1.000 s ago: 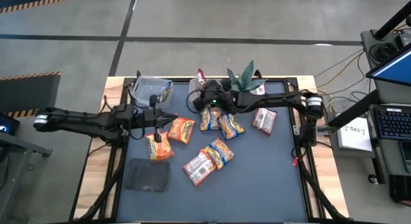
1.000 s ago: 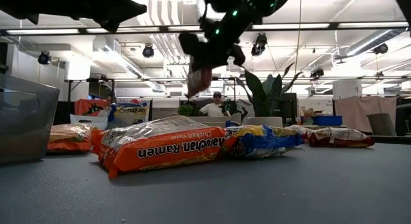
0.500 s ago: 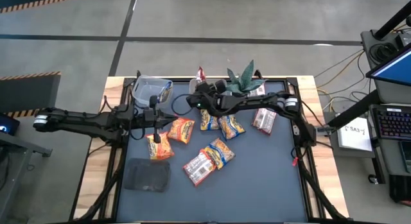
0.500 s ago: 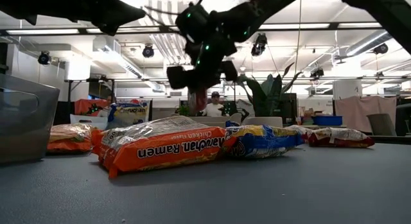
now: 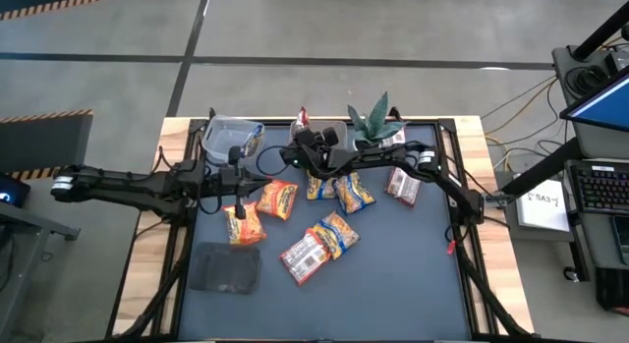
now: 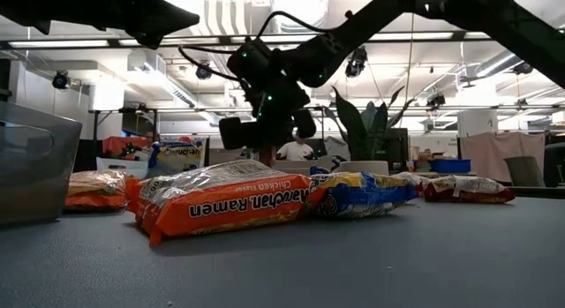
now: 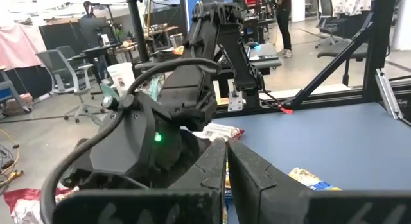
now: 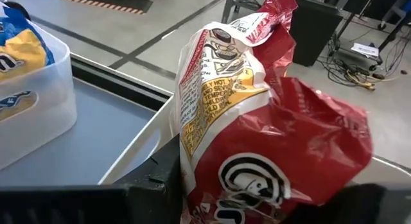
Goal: Sort Maruchan noodles
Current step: Put the red noodle pack into the gray bin, then adjust the orange noodle pack
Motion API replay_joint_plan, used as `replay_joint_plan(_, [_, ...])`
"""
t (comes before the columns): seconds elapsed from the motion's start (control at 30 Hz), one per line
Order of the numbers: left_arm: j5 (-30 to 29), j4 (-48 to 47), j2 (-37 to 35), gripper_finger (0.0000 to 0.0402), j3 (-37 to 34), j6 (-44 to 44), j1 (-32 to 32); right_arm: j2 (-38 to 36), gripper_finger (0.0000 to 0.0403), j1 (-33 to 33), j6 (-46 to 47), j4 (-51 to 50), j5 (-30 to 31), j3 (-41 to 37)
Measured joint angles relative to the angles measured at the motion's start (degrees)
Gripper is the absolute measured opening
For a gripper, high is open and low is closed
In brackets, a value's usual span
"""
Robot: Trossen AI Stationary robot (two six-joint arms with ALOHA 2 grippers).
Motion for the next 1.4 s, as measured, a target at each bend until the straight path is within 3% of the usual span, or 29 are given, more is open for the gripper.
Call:
replay_joint_plan(0.2, [0.0,0.0,0.1,0.0,0.0,0.0,0.0,1.1,0.0184,0.0,0.0,1.3,-1.1,0.0])
replay_joint_plan(0.43, [0.0,0.0,0.3,0.0,0.0,0.0,0.0,0.9,0.0219,0.0,-0.6,3.3,-7.4,0.0])
replay_joint_plan(1.13, [0.0,-0.4,0.3,0.0,0.0,-0.6,0.0,-6.2,0.0221,0.3,-3.0,-1.2,-13.0,0.6])
replay_joint_plan(1.3, [0.0,-0.4,0.3,0.0,0.0,-0.6,0.0,-6.2,0.0221,0.3,-1.7,-1.0,-19.9,0.6])
replay_joint_plan(1.4, [0.0,-0.4,0.3,0.0,0.0,-0.6,0.0,-6.2,0.0221,0.3,-2.1,-1.1,-20.6,0.6])
